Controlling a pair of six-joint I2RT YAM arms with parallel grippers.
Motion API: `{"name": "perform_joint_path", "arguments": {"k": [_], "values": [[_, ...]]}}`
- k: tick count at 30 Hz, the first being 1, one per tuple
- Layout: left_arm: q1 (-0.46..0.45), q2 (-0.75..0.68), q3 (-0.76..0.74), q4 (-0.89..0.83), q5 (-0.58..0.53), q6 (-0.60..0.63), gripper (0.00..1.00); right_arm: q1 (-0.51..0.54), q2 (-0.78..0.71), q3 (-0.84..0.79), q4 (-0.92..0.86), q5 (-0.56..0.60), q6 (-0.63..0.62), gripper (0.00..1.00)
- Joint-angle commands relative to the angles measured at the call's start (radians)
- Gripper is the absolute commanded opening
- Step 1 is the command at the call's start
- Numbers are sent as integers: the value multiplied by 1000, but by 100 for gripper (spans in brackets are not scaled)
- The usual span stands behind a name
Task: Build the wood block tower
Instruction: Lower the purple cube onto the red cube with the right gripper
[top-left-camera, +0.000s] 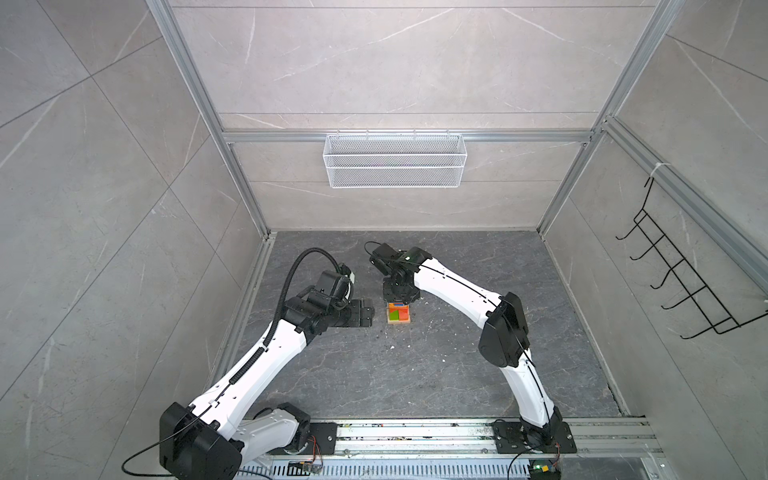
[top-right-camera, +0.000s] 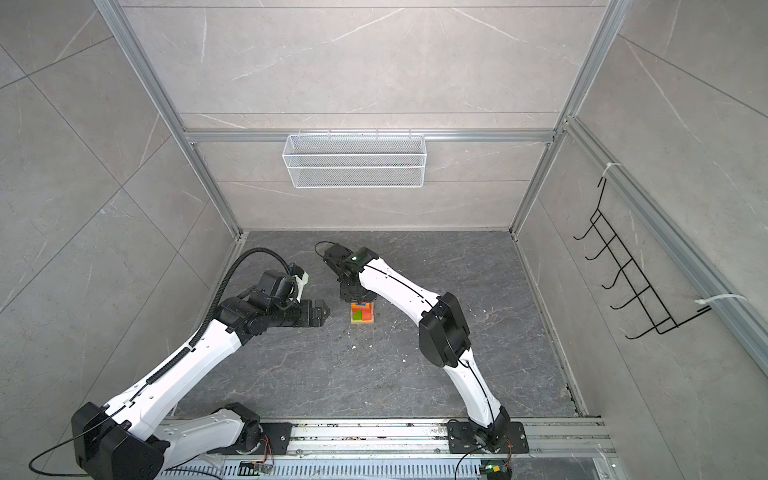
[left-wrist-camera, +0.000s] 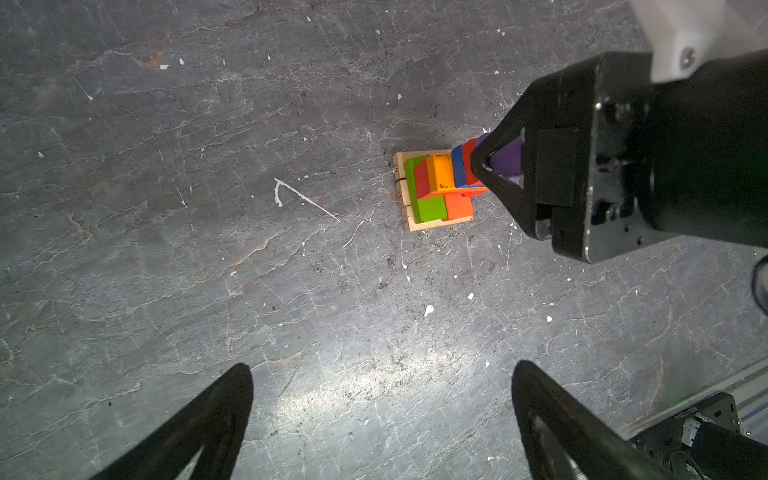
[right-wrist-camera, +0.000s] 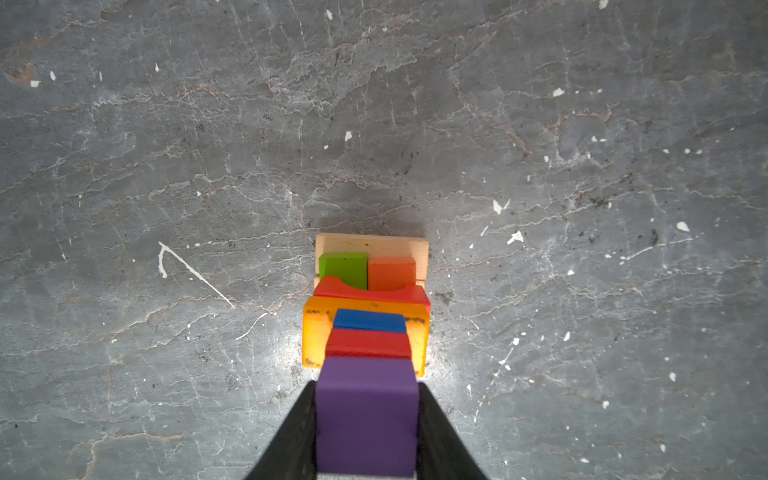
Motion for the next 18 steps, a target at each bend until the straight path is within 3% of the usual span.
{"name": "perform_joint_path", "arguments": {"k": [1, 12, 18], "values": [[4, -24, 0, 11, 16, -1, 99, 4, 17, 12, -7, 20, 17, 10], [4, -24, 1, 11, 16, -1, 99, 1, 28, 24, -13, 18, 17, 14], [5, -20, -2, 13, 18, -2, 99, -1, 31, 27, -12, 18, 13, 22]]}}
